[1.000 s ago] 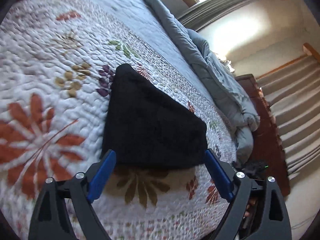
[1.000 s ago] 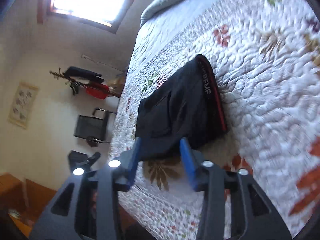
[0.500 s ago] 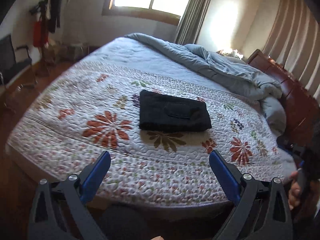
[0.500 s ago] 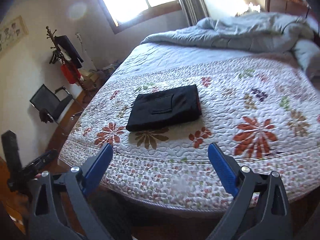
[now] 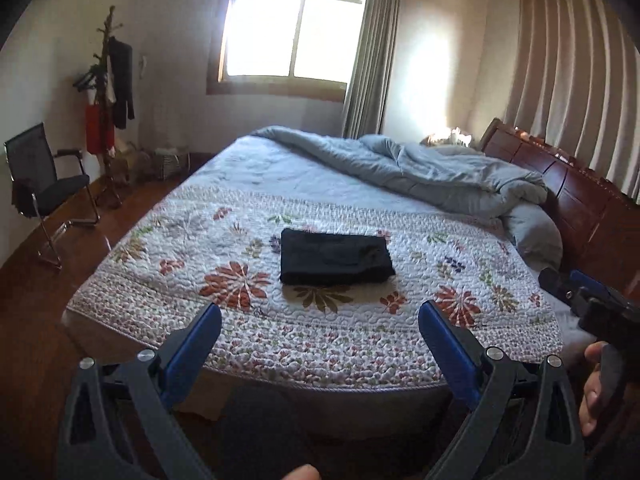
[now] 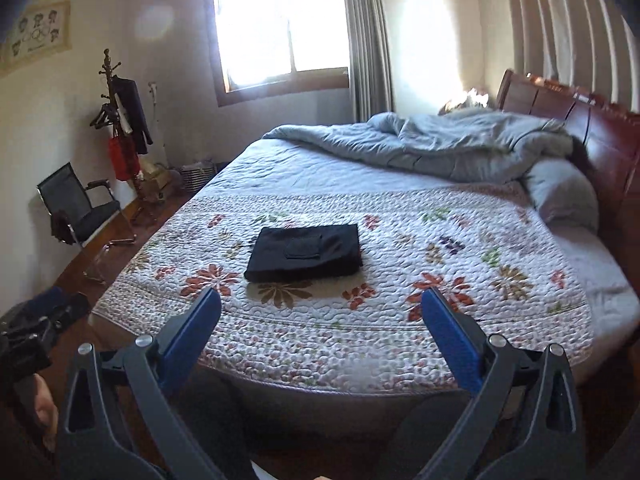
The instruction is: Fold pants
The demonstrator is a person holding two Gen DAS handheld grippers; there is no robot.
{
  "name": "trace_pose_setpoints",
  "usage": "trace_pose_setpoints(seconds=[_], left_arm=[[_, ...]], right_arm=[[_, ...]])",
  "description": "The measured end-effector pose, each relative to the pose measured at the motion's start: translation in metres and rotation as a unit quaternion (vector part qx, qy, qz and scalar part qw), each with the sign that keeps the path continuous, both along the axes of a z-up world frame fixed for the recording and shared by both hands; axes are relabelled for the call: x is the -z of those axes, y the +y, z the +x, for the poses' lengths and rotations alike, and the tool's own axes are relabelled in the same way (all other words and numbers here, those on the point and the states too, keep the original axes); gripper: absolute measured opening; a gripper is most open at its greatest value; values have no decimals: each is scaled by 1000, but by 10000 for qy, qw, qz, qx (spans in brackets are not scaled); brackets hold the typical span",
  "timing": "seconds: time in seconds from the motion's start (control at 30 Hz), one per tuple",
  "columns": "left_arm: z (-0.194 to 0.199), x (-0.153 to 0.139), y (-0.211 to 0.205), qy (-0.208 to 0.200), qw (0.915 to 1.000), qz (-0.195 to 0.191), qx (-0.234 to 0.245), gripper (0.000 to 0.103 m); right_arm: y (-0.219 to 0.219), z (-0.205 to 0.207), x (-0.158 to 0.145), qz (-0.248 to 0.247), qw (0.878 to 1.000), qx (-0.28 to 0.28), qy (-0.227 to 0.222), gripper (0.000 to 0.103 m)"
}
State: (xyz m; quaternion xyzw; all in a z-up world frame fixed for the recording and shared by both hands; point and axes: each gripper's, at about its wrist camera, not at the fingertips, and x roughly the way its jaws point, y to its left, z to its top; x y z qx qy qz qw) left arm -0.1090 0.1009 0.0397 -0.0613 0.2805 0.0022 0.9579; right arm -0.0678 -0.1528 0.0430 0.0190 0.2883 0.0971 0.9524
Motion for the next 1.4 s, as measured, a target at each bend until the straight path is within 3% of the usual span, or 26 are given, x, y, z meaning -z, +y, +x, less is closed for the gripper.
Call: trace_pose_setpoints(seconds=[0.1, 0.23, 0.33, 0.63, 0.77, 1.4], left_arm=[[-14, -9, -10, -125, 9998, -89, 144, 99], [-26, -13, -31, -214, 9993, 192, 239, 99], [-28, -11, -37, -169, 9993, 142, 296, 99], [-15, -1, -31, 59, 9999, 96, 6, 99], [-4, 5, -30, 206, 9991, 335, -161, 99], [28, 17, -16, 574, 9978, -83, -314, 99]], right_arm=[[6, -16, -5, -142, 9999, -44, -82, 99], [11, -27, -1, -307, 9995, -58, -56, 99], [11, -30, 5, -309, 9995, -62, 25, 99], [7, -26, 7, -413, 9991, 62, -53, 99], [9, -18, 13, -389, 9992, 17, 30, 99], [23, 19, 29, -343, 9986, -273, 300, 99]])
